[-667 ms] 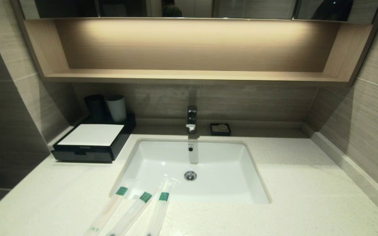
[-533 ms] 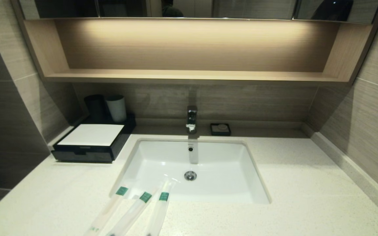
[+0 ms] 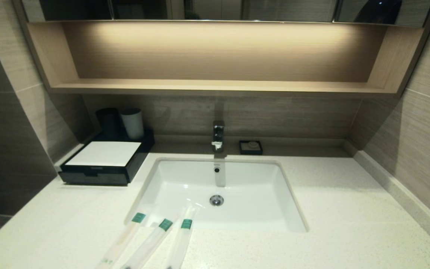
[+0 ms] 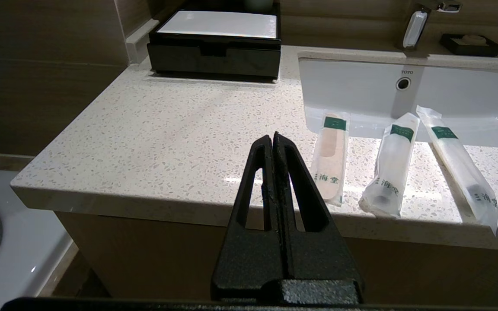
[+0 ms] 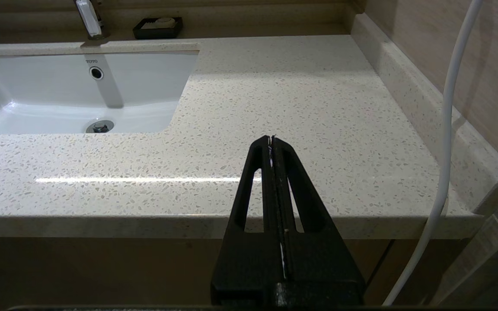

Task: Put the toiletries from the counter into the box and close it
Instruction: Open the drawer

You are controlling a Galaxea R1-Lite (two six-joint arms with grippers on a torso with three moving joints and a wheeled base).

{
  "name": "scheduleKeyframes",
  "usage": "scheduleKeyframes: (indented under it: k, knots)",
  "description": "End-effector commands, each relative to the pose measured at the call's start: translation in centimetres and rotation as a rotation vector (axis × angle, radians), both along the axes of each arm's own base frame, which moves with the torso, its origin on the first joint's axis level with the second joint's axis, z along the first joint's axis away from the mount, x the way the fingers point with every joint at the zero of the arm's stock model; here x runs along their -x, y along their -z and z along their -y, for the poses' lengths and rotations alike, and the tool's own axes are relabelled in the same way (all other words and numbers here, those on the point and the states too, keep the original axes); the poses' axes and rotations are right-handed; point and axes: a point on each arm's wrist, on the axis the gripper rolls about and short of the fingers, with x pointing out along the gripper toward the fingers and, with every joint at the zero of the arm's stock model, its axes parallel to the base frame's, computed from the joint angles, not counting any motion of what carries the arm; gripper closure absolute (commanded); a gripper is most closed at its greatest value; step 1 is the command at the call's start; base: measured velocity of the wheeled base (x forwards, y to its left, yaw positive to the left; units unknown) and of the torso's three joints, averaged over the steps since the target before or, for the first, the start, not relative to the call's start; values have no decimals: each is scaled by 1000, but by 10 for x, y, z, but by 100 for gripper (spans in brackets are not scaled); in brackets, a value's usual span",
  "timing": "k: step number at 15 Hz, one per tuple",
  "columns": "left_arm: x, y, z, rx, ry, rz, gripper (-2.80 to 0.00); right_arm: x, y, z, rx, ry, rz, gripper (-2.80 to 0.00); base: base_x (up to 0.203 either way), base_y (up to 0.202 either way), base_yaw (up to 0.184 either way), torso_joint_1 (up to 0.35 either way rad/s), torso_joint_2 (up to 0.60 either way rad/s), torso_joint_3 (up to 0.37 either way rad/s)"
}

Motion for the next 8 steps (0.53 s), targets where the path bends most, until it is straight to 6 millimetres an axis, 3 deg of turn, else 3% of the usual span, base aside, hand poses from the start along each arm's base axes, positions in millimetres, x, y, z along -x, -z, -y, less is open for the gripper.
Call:
scheduleKeyframes:
  k: [1, 8]
  knots:
    - [0, 0, 0, 2, 0, 1, 0, 0, 0, 0, 0, 0, -1, 0, 0, 0, 0, 0, 0, 0]
    - [0, 0, 0, 0, -2, 1, 0, 0, 0, 0, 0, 0, 0, 0, 0, 0, 0, 0, 0, 0]
